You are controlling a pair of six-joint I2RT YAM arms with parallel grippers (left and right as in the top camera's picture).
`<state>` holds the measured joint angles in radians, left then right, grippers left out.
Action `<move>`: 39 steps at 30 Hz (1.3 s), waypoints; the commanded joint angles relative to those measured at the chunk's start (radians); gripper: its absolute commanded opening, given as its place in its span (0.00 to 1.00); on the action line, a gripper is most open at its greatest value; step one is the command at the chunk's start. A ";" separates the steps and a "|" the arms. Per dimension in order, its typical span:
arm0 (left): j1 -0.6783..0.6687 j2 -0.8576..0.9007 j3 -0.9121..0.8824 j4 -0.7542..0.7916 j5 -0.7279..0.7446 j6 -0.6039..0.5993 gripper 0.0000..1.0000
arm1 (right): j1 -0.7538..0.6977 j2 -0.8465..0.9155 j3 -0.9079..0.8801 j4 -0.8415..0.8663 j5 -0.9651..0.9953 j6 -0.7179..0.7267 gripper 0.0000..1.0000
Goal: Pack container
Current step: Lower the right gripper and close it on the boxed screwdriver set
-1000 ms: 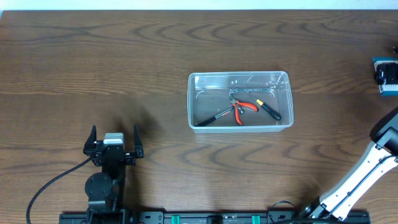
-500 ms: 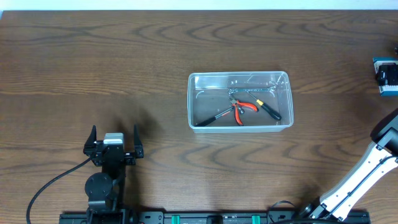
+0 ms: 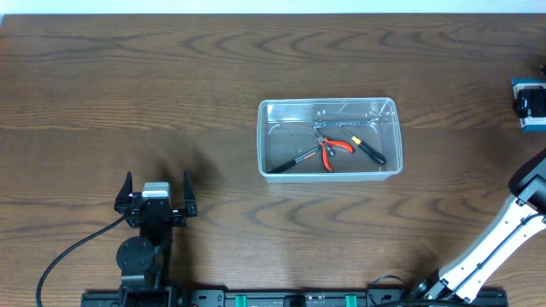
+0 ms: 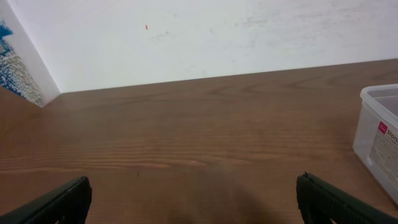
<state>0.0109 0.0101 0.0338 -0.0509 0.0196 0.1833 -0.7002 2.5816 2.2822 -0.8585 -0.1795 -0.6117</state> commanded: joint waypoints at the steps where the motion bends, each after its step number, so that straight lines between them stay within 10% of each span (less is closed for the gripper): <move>1: -0.001 -0.005 -0.030 -0.018 -0.005 -0.005 0.98 | -0.019 0.009 0.012 -0.002 -0.016 -0.014 0.99; 29: -0.001 -0.005 -0.030 -0.017 -0.005 -0.005 0.98 | -0.035 0.039 0.012 0.011 -0.047 -0.025 0.99; 39: -0.001 -0.005 -0.030 -0.017 -0.005 -0.005 0.98 | -0.034 0.039 0.012 0.041 -0.124 -0.025 0.80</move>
<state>0.0109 0.0101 0.0338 -0.0505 0.0196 0.1833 -0.7254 2.5977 2.2822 -0.8238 -0.2497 -0.6334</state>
